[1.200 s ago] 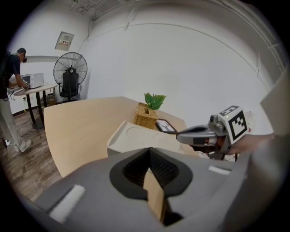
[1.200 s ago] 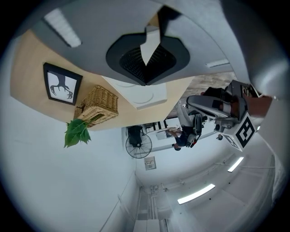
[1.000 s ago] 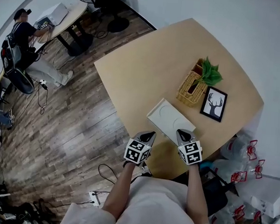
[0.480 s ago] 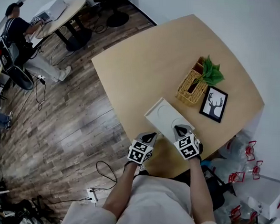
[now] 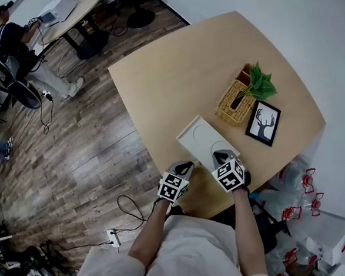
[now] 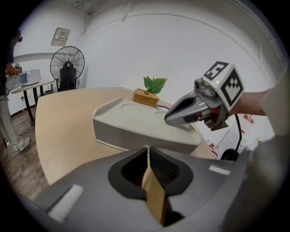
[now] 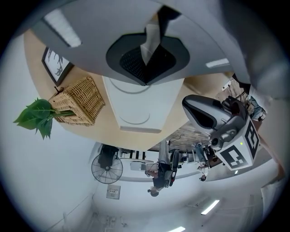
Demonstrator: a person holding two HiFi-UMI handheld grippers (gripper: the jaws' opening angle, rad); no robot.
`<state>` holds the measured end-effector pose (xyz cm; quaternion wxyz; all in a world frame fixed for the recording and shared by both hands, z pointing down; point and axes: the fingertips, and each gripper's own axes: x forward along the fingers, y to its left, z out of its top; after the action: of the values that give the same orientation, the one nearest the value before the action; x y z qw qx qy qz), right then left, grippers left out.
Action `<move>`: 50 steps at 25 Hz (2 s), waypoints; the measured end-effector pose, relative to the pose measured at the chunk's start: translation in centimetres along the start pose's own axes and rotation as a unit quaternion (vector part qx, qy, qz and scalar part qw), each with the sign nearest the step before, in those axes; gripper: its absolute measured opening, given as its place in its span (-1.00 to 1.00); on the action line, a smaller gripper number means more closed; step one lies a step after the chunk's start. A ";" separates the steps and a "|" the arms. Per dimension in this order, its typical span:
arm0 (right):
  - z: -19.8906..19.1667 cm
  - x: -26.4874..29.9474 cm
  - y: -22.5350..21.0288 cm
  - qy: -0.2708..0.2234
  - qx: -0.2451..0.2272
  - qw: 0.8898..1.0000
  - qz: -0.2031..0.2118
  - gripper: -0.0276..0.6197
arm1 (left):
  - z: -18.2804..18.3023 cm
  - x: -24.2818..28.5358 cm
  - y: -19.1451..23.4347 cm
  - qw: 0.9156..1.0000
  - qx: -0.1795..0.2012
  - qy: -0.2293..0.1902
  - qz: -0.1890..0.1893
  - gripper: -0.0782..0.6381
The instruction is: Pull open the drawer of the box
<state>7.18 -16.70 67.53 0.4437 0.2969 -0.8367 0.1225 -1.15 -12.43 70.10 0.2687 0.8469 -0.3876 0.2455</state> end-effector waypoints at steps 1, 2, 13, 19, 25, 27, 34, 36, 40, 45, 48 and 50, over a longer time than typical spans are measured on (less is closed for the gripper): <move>0.0 0.0 0.0 0.000 0.000 1.000 0.001 -0.91 | -0.1 0.1 0.0 1.000 0.000 0.000 0.000 -0.59; -0.1 0.0 -0.1 0.001 0.001 1.000 0.002 -0.91 | -0.3 0.3 0.0 1.000 -0.001 0.001 0.000 -0.58; 0.1 -0.1 -0.1 0.002 0.011 1.000 0.010 -0.91 | -0.8 1.9 0.3 1.000 0.010 0.005 0.006 -0.35; -0.1 -0.1 -0.1 0.002 0.008 1.000 0.009 -0.91 | -0.7 2.9 0.2 1.000 0.018 0.011 0.009 -0.34; 0.0 -0.1 0.0 0.002 0.009 1.000 0.012 -0.91 | -0.6 3.5 0.2 1.000 0.026 0.012 0.007 -0.37; 0.0 0.0 0.0 0.002 0.010 1.000 0.013 -0.91 | -0.6 3.5 0.1 1.000 0.028 0.010 0.006 -0.40; 0.0 -0.1 -0.1 0.002 0.011 1.000 0.013 -0.91 | -0.5 3.4 0.0 0.999 0.031 0.010 0.010 -0.43; 0.0 -0.1 0.0 0.003 0.012 1.000 0.013 -0.91 | -0.4 3.3 -0.2 1.000 0.027 0.011 0.008 -0.43; -0.2 0.0 0.0 0.002 0.013 1.000 0.013 -0.91 | -0.8 3.5 -0.1 0.999 0.030 0.014 0.009 -0.43; -0.2 0.0 -0.1 0.004 0.013 1.000 0.013 -0.91 | -0.8 2.9 -0.3 1.000 0.025 0.015 0.007 -0.43; -0.2 0.0 -0.2 0.004 0.013 1.000 0.012 -0.91 | -1.0 2.7 -0.3 1.000 0.022 0.014 0.009 -0.43; -0.2 0.0 -0.2 0.003 0.012 1.000 0.012 -0.91 | -1.1 2.6 -0.3 1.000 0.020 0.014 0.010 -0.43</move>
<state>7.44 -16.76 67.68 0.4414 0.2920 -0.8370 0.1393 0.37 -12.90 72.49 0.2551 0.8446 -0.3871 0.2678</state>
